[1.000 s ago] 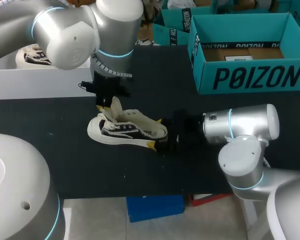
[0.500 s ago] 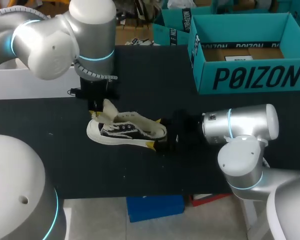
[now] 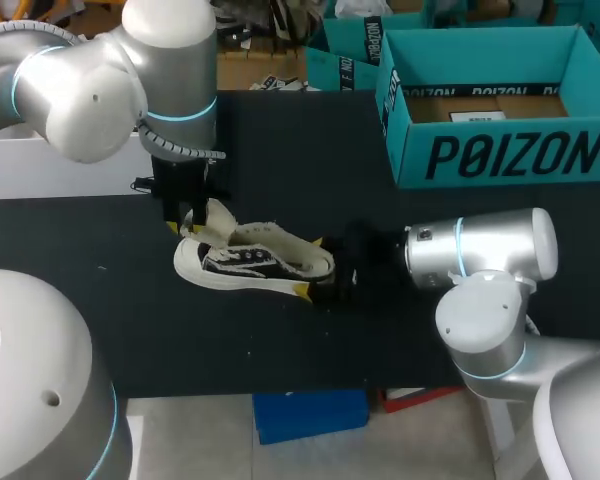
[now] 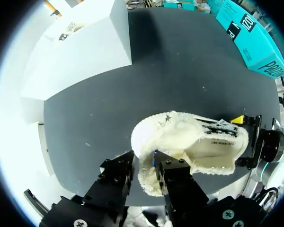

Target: Take the shoe out of the shoebox, open the shoe tongue, remove and reinsert the insole, then place the shoe into the shoebox

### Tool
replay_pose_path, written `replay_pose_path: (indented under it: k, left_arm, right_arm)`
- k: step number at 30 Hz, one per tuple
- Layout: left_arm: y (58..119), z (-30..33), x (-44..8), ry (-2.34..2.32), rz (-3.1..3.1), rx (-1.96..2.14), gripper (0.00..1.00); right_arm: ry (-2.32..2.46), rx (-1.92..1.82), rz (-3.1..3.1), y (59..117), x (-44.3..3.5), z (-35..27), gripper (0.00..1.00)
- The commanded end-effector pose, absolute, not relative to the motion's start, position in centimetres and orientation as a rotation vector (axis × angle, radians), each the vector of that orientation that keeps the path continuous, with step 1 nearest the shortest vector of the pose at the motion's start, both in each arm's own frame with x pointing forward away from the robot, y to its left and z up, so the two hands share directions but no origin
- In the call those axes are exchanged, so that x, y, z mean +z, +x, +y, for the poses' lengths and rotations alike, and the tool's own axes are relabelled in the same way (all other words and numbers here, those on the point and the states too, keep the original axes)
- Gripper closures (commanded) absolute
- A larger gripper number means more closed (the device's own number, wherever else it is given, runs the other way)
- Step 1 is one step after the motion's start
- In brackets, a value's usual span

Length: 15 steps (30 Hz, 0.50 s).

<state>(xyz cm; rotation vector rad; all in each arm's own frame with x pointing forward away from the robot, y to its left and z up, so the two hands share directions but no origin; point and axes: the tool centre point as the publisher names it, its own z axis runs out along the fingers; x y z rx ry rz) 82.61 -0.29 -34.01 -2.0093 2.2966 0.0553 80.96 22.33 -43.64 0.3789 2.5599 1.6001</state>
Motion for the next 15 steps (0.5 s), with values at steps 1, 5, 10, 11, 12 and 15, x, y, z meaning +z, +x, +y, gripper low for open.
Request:
replay_pose_path:
  k: [1,5,10,11,12,15]
  left_arm:
    - [82.3,-0.4,-32.6,-1.907,2.459,-0.052,0.00]
    - [81.9,-1.7,-30.5,-1.585,2.731,-0.179,0.00]
    - [81.2,-3.3,-27.5,-1.116,3.050,-0.292,0.00]
    - [81.1,-3.7,-27.1,-1.008,3.091,-0.301,0.00]
    - [80.9,-4.0,-26.6,-0.896,3.129,-0.298,0.00]
    - [80.4,-5.3,-25.7,-0.558,3.246,-0.287,0.00]
  right_arm:
    - [0.387,1.603,2.548,81.3,-45.2,23.3,1.00]
    - [0.387,1.603,2.548,81.3,-45.2,23.3,1.00]
    - [0.387,1.603,2.548,81.3,-45.2,23.3,1.00]
    - [0.387,1.603,2.548,81.3,-45.2,23.3,1.00]
    - [0.387,1.603,2.548,81.3,-45.2,23.3,1.00]
    - [0.387,1.603,2.548,81.3,-45.2,23.3,1.00]
